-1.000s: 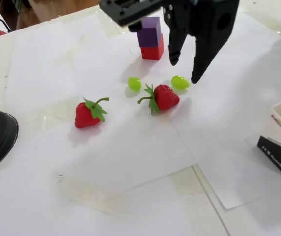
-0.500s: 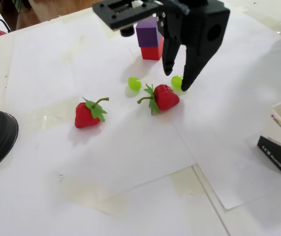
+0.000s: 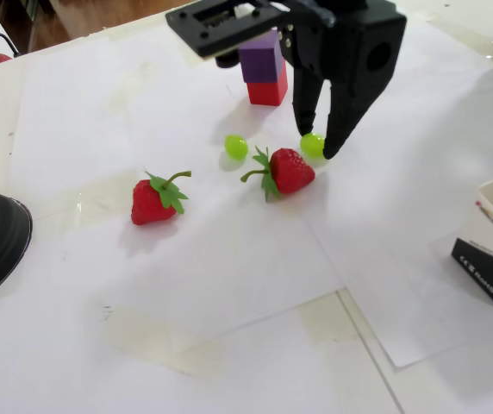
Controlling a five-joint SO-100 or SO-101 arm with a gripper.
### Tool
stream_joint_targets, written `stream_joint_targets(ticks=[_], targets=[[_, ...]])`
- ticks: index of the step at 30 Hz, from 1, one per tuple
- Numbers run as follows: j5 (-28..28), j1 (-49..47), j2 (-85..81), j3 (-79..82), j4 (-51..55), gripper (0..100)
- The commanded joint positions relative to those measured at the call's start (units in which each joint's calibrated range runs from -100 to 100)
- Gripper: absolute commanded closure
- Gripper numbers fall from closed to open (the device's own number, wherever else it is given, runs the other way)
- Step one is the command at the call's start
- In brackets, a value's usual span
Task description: Pick up the grapes and place them in the box.
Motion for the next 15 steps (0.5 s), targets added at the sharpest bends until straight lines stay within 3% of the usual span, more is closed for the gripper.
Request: stream_joint_targets(ticks=[1, 15], targets=[[-0.1, 0.7, -1.8, 0.4, -0.7, 85], [-0.2, 0.4, -0.9, 2.9, -4.7, 83]])
